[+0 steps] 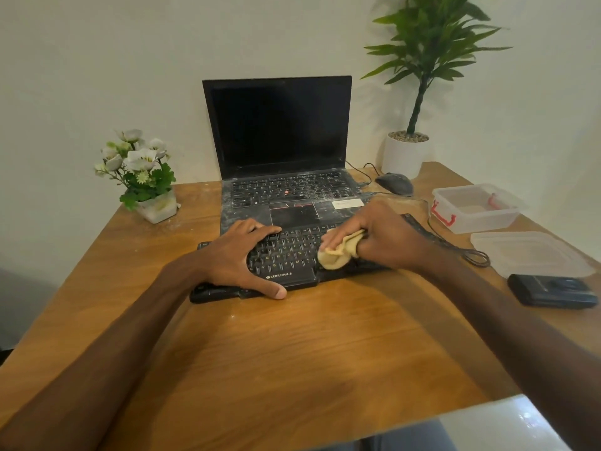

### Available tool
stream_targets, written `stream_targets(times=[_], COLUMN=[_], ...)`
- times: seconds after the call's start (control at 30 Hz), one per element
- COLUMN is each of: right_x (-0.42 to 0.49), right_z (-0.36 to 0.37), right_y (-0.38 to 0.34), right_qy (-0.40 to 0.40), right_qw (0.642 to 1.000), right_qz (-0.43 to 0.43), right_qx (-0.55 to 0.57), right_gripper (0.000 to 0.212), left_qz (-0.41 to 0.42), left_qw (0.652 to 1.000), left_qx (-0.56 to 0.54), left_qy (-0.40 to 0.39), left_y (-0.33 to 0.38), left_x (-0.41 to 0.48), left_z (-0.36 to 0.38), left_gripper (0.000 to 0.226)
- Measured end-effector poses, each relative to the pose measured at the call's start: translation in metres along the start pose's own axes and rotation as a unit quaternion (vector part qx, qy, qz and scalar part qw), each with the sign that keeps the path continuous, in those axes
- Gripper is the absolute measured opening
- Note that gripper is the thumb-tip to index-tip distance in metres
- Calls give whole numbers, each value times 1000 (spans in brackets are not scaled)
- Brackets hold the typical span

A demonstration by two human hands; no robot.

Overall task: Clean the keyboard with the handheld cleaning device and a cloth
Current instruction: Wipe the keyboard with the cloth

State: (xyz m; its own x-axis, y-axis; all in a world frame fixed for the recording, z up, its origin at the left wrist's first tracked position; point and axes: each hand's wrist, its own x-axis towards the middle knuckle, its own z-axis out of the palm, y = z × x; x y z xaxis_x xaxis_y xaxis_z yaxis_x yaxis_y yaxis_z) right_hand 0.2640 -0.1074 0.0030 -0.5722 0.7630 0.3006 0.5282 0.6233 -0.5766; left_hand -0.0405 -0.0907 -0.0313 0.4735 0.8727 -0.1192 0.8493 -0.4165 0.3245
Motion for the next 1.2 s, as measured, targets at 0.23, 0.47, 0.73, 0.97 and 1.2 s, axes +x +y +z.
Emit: stream_targets(times=[0.23,0.47,0.73,0.97,1.2], right_x=[-12,-40,-33,-42,-66], right_z=[6,-34,-25,-39,-63], right_y=[19,52,51,64,76], right_qy=[-34,13,11,1,22], right_qw=[998,997,998,998,995], right_qz=[27,64,43,48,92], right_qx=[42,34,40,46,26], right_gripper=[41,43,44,40,39], left_qz=[-14,-30,34,55,60], left_qw=[1000,998,998,993,993], left_qx=[-7,10,58,105,99], left_qy=[-23,-59,14,24,26], left_y=[2,11,88,110,105], left_x=[1,6,67,83,83], left_z=[-3,-9,12,26,26], left_gripper=[139,147,131,123,123])
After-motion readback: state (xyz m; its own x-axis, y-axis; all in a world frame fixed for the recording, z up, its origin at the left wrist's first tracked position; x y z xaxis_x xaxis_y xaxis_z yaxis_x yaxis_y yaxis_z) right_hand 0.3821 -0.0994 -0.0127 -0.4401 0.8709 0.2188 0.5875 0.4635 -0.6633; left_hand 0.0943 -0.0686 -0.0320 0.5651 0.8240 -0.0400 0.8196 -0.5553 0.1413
